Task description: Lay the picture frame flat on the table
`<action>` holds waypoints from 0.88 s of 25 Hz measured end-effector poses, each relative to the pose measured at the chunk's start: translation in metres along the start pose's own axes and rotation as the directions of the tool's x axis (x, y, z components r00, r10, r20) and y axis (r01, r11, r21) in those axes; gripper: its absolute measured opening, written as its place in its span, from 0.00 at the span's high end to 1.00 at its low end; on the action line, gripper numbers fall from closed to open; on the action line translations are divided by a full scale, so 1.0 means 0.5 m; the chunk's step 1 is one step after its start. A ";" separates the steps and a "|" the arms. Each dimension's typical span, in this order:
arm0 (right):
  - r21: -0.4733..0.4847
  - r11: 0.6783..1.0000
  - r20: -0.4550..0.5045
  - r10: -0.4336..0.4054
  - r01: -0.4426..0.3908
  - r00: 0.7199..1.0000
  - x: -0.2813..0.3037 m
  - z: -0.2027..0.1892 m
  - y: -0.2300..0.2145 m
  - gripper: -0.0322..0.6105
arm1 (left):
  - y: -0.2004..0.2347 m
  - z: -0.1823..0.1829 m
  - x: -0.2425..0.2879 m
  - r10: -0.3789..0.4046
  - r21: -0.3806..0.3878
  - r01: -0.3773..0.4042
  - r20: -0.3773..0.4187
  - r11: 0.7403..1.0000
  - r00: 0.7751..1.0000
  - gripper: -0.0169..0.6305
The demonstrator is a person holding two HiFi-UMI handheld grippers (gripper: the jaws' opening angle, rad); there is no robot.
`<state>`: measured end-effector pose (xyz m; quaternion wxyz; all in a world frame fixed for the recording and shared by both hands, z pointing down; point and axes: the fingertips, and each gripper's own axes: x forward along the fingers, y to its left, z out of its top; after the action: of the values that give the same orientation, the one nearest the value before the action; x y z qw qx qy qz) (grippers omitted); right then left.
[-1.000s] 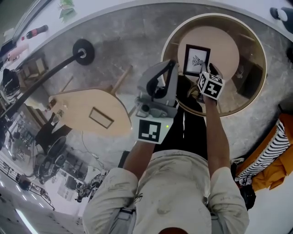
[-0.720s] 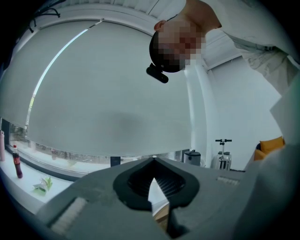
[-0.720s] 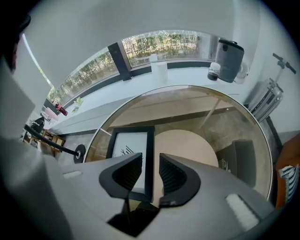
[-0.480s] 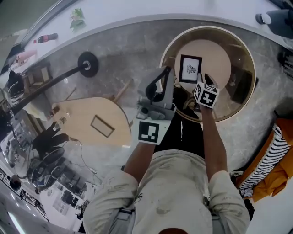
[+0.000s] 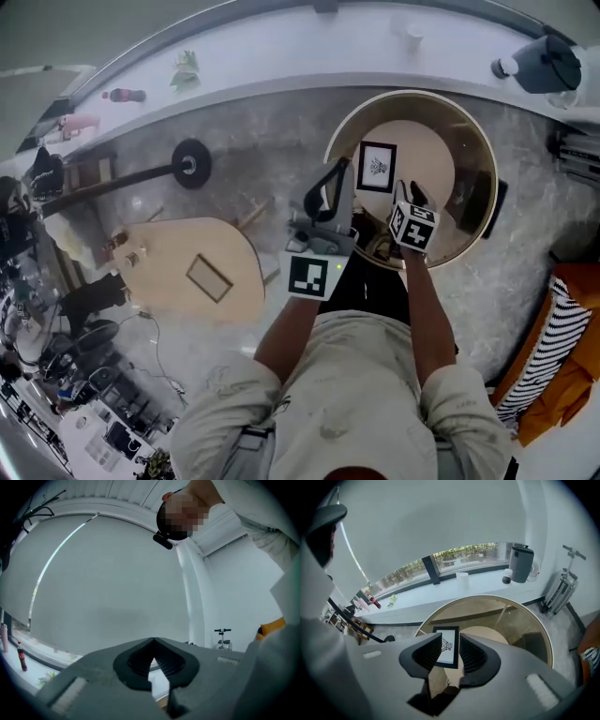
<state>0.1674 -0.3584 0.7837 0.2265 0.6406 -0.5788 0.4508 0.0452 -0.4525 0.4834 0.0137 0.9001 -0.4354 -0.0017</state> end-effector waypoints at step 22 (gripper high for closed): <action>-0.018 0.997 0.268 0.080 -0.078 0.960 -0.388 0.033 -0.022 0.76 | -0.170 0.185 -0.209 0.039 0.023 -0.040 0.058 0.999 0.998 0.97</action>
<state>0.1979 -0.2649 0.6155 0.1302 0.6712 -0.6310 0.3666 0.0455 -0.3201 0.3880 -0.0097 0.8910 -0.4533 -0.0223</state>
